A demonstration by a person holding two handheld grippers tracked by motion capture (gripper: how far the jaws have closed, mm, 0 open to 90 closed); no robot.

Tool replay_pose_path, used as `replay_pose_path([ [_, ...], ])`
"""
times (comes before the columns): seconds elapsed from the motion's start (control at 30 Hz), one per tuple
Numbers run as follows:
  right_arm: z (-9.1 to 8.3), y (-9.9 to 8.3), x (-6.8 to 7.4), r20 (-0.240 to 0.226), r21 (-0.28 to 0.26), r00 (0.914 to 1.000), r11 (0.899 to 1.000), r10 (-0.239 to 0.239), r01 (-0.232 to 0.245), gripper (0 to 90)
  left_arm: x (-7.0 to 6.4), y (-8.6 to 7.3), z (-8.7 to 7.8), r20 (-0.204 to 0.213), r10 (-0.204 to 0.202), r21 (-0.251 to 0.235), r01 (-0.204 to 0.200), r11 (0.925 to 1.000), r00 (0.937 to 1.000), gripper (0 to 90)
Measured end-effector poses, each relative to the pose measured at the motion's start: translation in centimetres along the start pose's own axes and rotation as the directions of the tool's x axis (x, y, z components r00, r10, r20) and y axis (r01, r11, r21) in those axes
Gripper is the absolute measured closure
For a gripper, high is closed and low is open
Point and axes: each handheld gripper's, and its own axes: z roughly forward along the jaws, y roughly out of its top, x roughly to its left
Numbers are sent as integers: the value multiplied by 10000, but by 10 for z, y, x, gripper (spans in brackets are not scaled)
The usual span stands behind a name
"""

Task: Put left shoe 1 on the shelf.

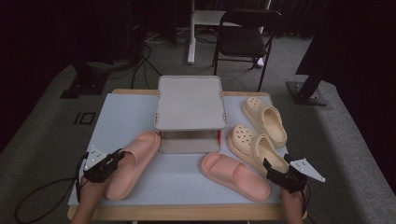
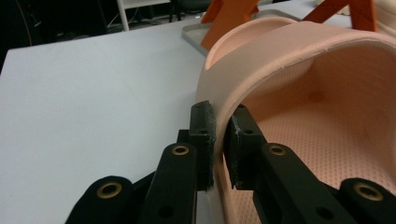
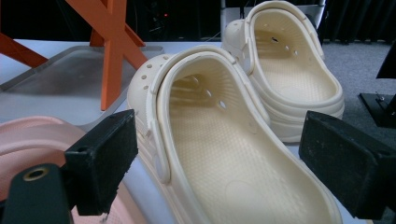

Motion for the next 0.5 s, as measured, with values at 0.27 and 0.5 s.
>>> replay_pose_path([
  [0.27,1,1,1,-56,-36,10000,10000,43,-43,111,-24,6,10,336,179,170,-185,9997,9993,827],
  [0.5,1,1,1,-124,-34,9999,10000,83,-83,111,-37,12,23,600,151,364,-173,9992,9981,825],
])
